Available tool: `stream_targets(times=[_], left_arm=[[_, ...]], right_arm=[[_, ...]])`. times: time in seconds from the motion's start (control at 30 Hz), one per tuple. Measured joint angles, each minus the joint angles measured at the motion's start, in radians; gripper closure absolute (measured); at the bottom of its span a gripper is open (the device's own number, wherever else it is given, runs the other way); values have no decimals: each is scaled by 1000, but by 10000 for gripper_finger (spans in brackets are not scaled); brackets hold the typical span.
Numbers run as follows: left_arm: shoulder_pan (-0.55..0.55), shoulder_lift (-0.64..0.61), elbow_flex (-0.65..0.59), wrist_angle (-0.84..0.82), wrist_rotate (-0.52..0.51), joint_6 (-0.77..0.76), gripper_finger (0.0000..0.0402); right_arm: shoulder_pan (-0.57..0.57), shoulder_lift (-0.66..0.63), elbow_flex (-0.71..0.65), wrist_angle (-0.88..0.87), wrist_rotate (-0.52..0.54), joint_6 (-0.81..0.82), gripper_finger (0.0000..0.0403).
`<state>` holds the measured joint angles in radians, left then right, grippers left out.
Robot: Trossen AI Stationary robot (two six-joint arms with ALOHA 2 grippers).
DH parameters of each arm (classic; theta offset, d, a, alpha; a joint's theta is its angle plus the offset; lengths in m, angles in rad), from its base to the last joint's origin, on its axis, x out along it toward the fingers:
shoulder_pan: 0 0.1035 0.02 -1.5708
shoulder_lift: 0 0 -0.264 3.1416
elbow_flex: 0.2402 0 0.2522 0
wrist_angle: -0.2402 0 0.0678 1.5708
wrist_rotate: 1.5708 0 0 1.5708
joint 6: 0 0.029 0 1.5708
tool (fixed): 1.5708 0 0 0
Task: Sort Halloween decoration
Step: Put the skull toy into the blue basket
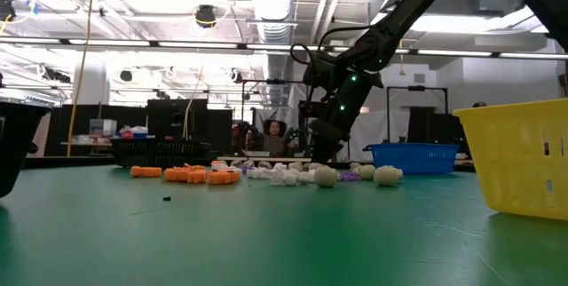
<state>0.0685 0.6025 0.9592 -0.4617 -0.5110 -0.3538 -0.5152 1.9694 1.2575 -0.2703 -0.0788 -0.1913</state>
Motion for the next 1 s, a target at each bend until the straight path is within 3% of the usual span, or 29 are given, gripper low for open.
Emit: stream_targets(times=[0.13, 0.53, 0.83, 1.0], left_arm=[[0, 0, 0, -1, 1, 0, 230], [0, 0, 0, -1, 1, 6, 230], [0, 0, 0, -1, 2, 10, 230], [0, 0, 0, -1, 2, 5, 230]], right_arm=[[0, 0, 0, -4, 0, 0, 288], [9, -28, -2, -29, -3, 62, 283], [-27, -192, -1, -68, -4, 140, 283], [-84, -323, 0, -212, 28, 171, 282]])
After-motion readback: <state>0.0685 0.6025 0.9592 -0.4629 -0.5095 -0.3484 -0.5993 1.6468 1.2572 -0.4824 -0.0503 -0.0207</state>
